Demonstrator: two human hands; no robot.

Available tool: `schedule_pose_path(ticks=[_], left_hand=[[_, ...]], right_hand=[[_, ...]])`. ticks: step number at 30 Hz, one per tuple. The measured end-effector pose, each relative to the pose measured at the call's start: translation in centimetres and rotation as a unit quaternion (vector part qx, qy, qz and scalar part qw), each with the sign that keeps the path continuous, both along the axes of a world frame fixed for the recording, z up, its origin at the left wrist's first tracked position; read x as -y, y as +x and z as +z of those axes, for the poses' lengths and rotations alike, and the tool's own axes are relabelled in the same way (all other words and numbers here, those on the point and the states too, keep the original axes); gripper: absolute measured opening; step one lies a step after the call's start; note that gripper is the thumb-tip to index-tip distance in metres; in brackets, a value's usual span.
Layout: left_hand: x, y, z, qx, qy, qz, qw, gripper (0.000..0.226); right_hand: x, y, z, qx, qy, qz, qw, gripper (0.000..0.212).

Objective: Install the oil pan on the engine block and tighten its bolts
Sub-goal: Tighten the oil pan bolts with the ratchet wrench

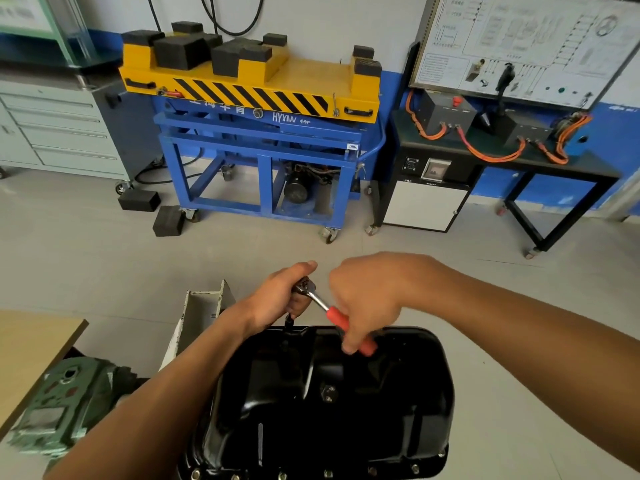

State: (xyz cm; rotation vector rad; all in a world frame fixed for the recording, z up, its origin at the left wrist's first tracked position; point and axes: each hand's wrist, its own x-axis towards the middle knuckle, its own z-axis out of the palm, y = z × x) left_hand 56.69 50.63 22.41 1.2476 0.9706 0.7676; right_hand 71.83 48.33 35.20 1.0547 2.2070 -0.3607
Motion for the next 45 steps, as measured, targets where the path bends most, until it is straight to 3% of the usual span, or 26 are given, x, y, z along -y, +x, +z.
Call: schedule_pose_path(ticks=[3,7,9,12,14,21,26,30,32,34,38,41,45], left_hand=[[0.1,0.2,0.3,-0.012,0.019,-0.054,0.998,0.053],[0.1,0.3,0.5,-0.026,0.016,-0.071,0.997,0.053],[0.2,0.3,0.5,-0.022,0.011,-0.063,0.998,0.056],[0.2,0.2,0.3,-0.001,0.000,-0.027,1.000,0.060],[0.1,0.1,0.3,0.010,-0.003,-0.005,1.000,0.061],[0.0,0.3,0.3,0.006,-0.018,0.000,1.000,0.064],[-0.1,0.1,-0.1,0.014,-0.053,0.061,0.997,0.057],[-0.2,0.1,-0.2,0.017,-0.033,0.030,0.999,0.058],[-0.2,0.2,0.1,0.010,-0.020,-0.007,1.000,0.060],[-0.2,0.2,0.2,0.011,-0.025,-0.025,0.999,0.063],[-0.1,0.4,0.3,0.010,-0.031,-0.016,0.999,0.062],[0.0,0.4,0.4,0.008,-0.029,-0.006,1.000,0.060],[0.3,0.2,0.7,0.011,-0.026,0.004,1.000,0.064]], right_hand=[[-2.5,1.3,-0.4,0.052,0.146,-0.027,0.988,0.030],[-4.9,1.2,-1.9,-0.056,0.327,-0.062,0.941,0.010],[-5.4,0.7,-2.8,-0.082,0.356,-0.044,0.930,0.015],[-4.8,0.6,-3.7,-0.100,0.357,-0.033,0.928,0.009],[-4.1,1.2,-3.3,-0.110,0.326,-0.046,0.938,0.022],[0.2,0.7,-0.2,0.005,0.068,-0.019,0.998,0.047],[1.8,-1.1,-0.4,-0.103,-0.009,-0.016,0.995,0.040],[-0.3,-0.6,0.0,-0.015,-0.050,-0.014,0.999,0.032],[-2.3,0.2,0.2,0.048,-0.013,-0.013,0.999,0.032],[-4.2,0.7,-0.1,0.076,0.085,-0.023,0.993,0.032],[-6.0,-0.6,-1.4,-0.037,0.308,-0.060,0.949,0.034],[-5.8,-1.4,-2.7,-0.091,0.350,-0.039,0.932,0.032],[-4.4,-0.1,-2.9,-0.100,0.320,-0.048,0.941,0.026]])
